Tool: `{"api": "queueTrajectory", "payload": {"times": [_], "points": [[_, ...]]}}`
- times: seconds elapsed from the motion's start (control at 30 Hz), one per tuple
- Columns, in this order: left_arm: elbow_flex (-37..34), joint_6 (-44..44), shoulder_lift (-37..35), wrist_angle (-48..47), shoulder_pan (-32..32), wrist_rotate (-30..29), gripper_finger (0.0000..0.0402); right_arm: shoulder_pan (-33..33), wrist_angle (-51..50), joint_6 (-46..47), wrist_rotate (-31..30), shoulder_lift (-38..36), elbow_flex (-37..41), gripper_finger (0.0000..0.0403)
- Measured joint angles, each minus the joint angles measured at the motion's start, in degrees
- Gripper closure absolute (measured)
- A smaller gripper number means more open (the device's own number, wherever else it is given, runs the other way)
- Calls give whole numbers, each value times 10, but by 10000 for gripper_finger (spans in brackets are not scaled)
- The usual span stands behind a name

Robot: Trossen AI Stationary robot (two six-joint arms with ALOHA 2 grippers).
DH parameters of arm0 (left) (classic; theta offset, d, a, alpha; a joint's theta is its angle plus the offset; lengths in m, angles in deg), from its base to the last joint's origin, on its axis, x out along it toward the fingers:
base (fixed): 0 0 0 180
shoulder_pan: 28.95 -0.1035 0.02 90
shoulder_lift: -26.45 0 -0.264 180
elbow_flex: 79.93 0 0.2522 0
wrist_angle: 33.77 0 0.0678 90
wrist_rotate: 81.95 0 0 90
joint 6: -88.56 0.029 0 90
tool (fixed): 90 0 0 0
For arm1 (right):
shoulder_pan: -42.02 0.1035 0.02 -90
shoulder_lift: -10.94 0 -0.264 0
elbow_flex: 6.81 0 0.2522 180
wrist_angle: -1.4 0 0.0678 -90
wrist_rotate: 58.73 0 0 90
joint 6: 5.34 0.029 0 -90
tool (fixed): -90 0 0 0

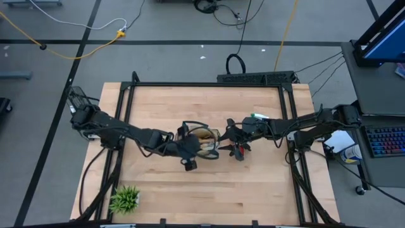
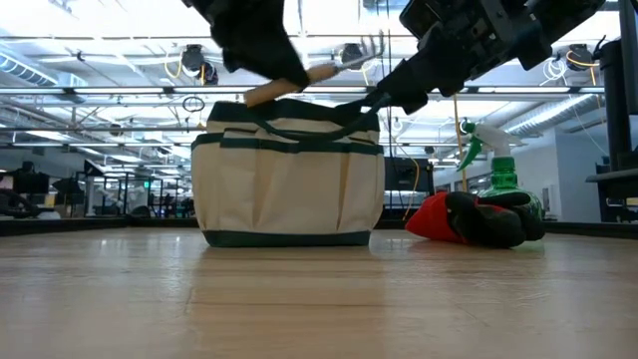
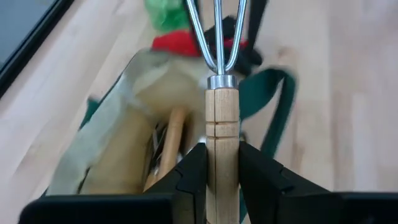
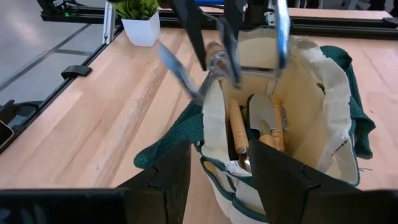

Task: Pick & Place Garden tools in Gardening bag
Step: Put the brown hand rake into the green gardening bag

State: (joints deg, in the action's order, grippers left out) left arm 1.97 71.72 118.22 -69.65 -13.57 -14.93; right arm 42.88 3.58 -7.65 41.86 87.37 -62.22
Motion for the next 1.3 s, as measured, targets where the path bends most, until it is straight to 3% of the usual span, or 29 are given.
{"api": "queueTrajectory", "payload": {"times": [0.17, 0.7, 1.3], "points": [[0, 30, 0, 46, -1, 7, 321, 0, 0, -5, 0, 0, 0, 248], [0, 62, 0, 41, -55, 5, 321, 0, 0, -5, 0, 0, 0, 248], [0, 11, 0, -62, -68, 23, 321, 0, 0, -5, 0, 0, 0, 248]]}}
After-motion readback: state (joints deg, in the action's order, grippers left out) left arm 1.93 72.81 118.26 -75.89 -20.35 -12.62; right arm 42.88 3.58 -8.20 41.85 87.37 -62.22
